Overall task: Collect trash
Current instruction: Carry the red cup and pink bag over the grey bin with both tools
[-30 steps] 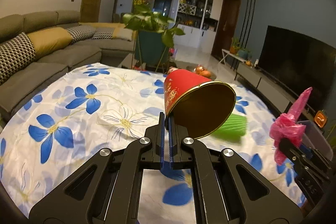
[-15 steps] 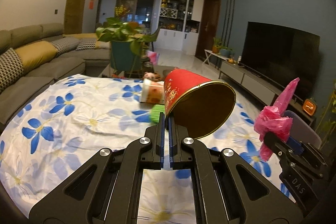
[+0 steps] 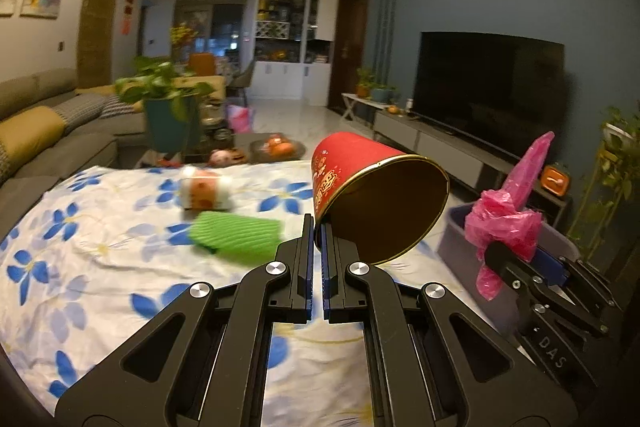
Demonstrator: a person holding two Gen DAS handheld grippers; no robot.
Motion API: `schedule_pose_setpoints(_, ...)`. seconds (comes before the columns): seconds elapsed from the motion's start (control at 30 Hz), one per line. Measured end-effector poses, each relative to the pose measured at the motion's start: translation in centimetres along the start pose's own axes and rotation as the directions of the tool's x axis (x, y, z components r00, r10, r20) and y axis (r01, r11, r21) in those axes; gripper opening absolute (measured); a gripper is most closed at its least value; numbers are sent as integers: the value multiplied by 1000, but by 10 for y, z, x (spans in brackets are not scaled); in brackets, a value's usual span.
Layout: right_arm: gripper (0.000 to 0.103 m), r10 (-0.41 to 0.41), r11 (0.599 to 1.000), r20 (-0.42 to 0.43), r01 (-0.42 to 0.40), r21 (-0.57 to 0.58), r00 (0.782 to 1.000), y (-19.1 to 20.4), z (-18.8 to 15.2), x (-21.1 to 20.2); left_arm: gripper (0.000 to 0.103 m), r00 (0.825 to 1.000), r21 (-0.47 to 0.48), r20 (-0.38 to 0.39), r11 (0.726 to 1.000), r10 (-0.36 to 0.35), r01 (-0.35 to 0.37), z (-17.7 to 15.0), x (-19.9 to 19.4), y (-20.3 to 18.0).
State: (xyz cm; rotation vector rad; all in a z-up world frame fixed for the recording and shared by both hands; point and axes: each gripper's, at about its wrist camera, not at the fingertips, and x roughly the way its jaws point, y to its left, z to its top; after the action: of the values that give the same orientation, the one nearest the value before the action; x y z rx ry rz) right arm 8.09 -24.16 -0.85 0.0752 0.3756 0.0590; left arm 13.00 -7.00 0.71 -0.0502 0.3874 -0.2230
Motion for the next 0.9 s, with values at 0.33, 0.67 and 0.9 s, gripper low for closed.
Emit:
schedule_pose_setpoints(0.33, 33, -163, 985, 46, 160, 59, 986, -73, 9, -15, 2, 987, 63, -9, 985, -162, 162, 8, 28, -78)
schedule_pose_setpoints(0.67, 33, -298, 950, 45, 292, 114, 953, -134, 6, -14, 2, 964, 78, -29, 961, -264, 265, 9, 63, -135)
schedule_pose_setpoints(0.9, 33, -333, 936, 26, 327, 128, 943, -152, 0, -1, 3, 955, 97, -66, 950, -290, 295, -1, 91, -155)
